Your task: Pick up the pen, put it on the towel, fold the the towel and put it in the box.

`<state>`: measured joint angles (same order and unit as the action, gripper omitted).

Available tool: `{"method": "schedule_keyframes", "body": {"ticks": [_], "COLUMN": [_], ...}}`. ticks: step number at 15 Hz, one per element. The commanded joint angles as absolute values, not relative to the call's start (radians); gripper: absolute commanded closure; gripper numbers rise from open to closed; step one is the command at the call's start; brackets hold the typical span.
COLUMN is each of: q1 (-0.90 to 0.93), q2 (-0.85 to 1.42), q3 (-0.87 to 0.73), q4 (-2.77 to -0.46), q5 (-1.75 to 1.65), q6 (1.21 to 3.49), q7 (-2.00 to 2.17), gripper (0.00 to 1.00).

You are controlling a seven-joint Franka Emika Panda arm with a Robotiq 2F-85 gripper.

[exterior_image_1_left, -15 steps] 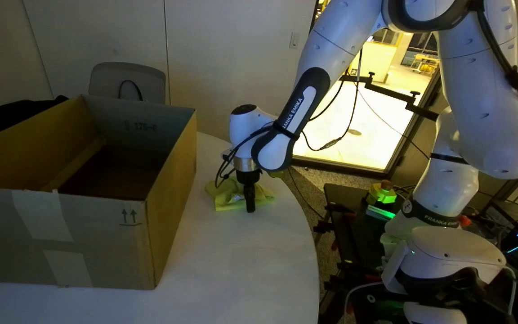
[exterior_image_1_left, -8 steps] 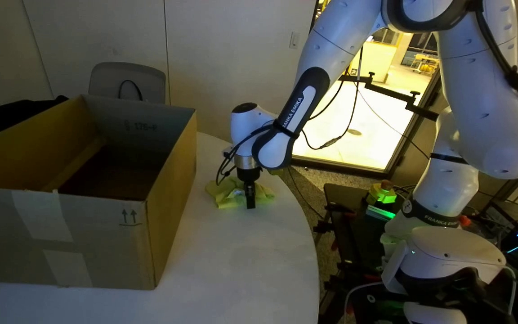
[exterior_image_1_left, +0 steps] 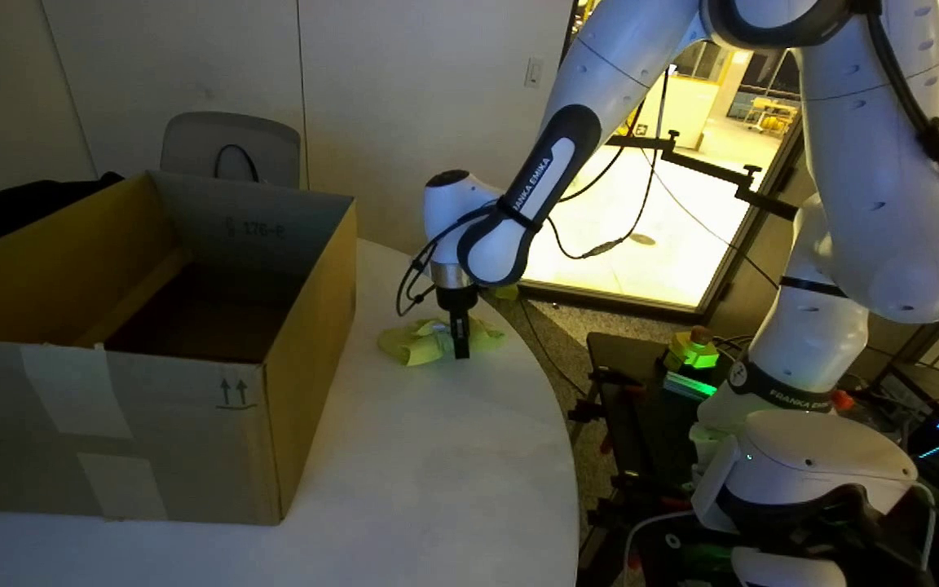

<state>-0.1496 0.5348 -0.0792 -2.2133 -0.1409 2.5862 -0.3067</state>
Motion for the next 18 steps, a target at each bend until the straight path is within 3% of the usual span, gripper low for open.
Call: {"method": "schedule_keyframes", "body": {"ticks": [1,9,18], "q1": [-0.181,-0.166,-0.073], "q2": [0.363,0.118,0.196], "q3": [-0.083,-0.07,-0.014], "q4": [-2.246,-2.172,-1.948], "q5": [-0.146,-0.061,0.121], "q6": [2.486,2.441,2.65], "q7": [-0.34,-0.309,-0.114], "gripper": [0.85,0.87,0.87]}}
